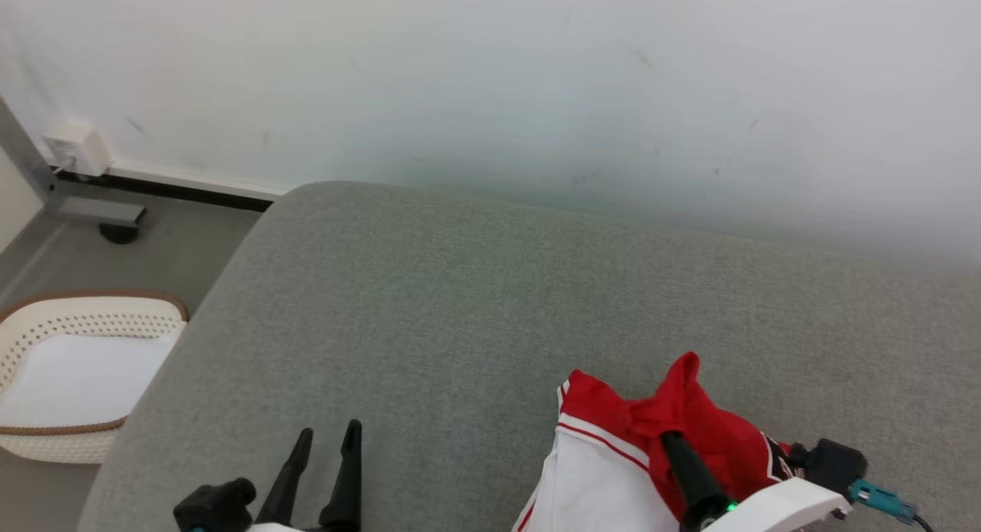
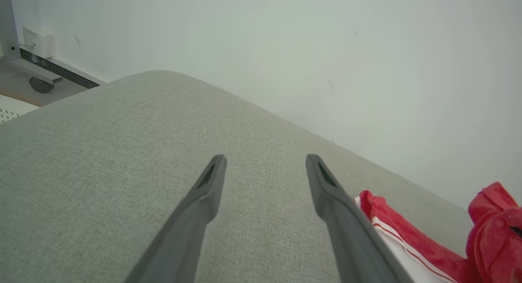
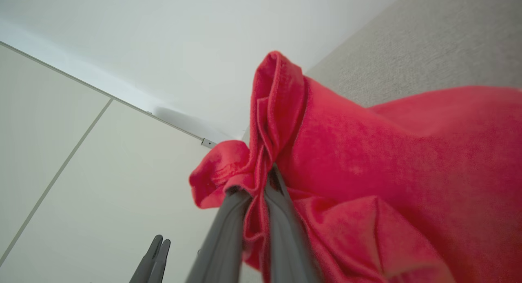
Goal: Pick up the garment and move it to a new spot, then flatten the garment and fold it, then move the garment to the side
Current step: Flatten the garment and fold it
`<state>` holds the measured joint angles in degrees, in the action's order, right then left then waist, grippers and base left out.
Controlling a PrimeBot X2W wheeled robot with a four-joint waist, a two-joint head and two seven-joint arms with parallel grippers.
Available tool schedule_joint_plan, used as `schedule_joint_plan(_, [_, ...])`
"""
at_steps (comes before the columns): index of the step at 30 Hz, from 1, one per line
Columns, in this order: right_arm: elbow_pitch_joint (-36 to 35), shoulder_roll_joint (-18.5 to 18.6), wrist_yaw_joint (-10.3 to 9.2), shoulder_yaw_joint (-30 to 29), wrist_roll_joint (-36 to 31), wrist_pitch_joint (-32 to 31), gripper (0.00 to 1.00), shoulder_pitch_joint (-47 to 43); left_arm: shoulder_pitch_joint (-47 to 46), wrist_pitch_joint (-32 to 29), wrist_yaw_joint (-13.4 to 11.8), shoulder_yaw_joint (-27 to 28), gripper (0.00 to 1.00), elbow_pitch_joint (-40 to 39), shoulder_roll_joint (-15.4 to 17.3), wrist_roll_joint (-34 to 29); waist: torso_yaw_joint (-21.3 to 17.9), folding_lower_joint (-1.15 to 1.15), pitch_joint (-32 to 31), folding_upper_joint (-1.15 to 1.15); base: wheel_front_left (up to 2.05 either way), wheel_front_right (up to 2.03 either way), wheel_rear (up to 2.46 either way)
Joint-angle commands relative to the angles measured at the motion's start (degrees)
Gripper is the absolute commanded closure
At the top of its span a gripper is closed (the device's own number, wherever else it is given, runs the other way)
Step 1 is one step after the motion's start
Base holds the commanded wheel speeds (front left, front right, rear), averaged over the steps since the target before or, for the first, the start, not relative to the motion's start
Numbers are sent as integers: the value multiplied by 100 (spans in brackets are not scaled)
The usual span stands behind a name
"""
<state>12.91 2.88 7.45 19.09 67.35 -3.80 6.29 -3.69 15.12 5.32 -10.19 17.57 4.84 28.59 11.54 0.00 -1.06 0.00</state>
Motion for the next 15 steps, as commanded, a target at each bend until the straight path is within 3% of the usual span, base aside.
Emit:
schedule_joint_plan(1, [162, 9, 4, 240, 250, 113, 100, 198, -69, -2, 27, 17, 0, 21, 14, -63, 174, 0, 25, 0, 0, 0, 0])
schedule_joint_plan(15, [1858, 13, 4, 1944, 1757, 842, 100, 1323, -141, -2, 69, 62, 0, 159, -16, -90, 340, 0, 97, 0, 0, 0, 0])
